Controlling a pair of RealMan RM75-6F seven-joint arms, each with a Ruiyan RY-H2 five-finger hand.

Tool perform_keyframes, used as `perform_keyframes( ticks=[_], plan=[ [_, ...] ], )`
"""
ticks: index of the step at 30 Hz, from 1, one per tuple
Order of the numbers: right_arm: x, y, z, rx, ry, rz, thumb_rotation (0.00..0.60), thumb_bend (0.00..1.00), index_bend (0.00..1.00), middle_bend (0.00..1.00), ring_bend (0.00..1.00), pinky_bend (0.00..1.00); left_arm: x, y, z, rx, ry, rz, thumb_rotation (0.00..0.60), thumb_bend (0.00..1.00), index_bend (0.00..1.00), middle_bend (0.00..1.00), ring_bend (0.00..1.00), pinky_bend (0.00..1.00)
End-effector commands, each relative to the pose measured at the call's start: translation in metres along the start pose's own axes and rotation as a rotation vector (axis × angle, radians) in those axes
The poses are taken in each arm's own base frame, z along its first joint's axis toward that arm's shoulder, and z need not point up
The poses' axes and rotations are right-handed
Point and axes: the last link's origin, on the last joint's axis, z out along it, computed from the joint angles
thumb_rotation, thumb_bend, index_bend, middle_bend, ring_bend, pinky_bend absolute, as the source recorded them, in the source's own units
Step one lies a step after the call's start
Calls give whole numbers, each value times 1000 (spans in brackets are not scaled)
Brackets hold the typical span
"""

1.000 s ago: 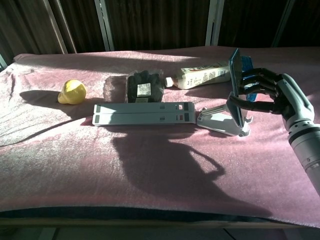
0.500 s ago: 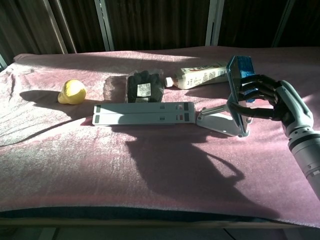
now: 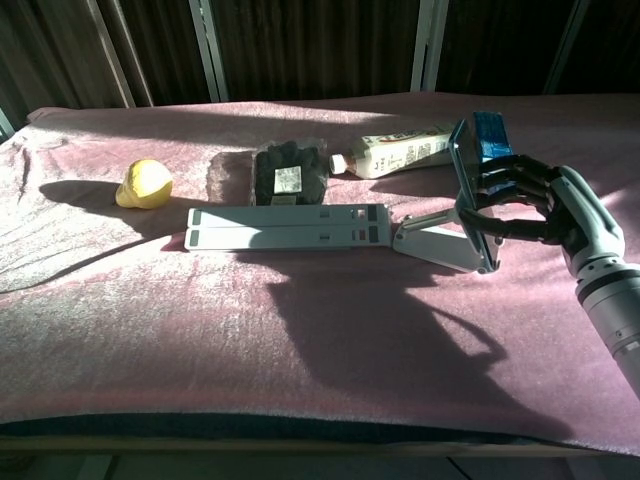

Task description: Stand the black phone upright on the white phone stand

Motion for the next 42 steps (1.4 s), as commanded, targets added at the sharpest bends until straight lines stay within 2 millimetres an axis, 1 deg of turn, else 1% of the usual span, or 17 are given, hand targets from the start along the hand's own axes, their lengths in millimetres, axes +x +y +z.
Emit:
perform_keyframes(
  ticks=[1,10,12,14,17,19,22,24,25,27,29,33,35,38,40,42],
  plan=[
    [1,0,1,-1,0,-6,600,291,1000,717,516,352,0,0,0,0,-1,1,600,351,0,0,0,121],
    [0,2,1,-5,-8,-22,600,292,999,717,516,353,-1,0,0,1,-4,1,600,352,0,0,0,121],
    [0,1,0,1,-8,-27,600,292,966,716,513,351,-1,0,0,1,-5,0,600,352,0,0,0,121],
    [0,1,0,6,-13,-35,600,292,831,679,481,343,-1,0,0,2,-5,1,600,351,0,0,0,121],
    [-1,3,0,-2,-27,-42,600,291,504,524,368,316,-1,0,0,2,-5,0,600,352,0,0,0,121],
    [-1,4,0,-10,-41,-53,600,291,328,429,296,280,-1,0,0,1,-5,-1,600,352,0,0,0,121],
    [-2,6,0,-16,-56,-72,600,291,140,313,205,225,-1,0,0,1,-5,-1,600,351,0,0,0,121],
    [-2,6,0,-15,-61,-78,600,290,50,250,161,196,-1,0,0,1,-5,-1,600,351,0,0,0,121],
    [-2,6,0,-14,-66,-83,600,290,20,221,139,182,-1,0,0,1,-5,-1,600,351,0,0,0,121],
    [-2,5,0,-11,-69,-83,600,288,0,183,109,160,-1,0,0,1,-5,-2,600,351,0,0,0,121],
    [-1,4,0,-5,-71,-84,600,279,0,155,86,143,0,0,-1,1,-4,-2,600,351,0,0,0,122],
    [0,2,-1,10,-74,-83,599,235,0,111,45,112,0,0,-1,-1,-4,-2,600,353,0,0,0,122],
    [1,0,-3,19,-78,-86,575,220,0,98,32,102,-1,0,-1,-2,-4,-1,600,353,0,0,0,122],
    [6,-2,-6,35,-83,-97,500,195,0,70,7,77,-1,0,-1,-3,-4,0,600,352,0,0,0,123],
    [11,-2,-9,42,-91,-101,466,183,0,52,1,59,-1,0,-1,-2,-3,0,600,353,0,0,0,123],
    [18,-4,-12,52,-102,-110,449,177,0,32,0,40,0,0,-1,-2,-2,0,600,354,0,0,1,123]
  ],
)
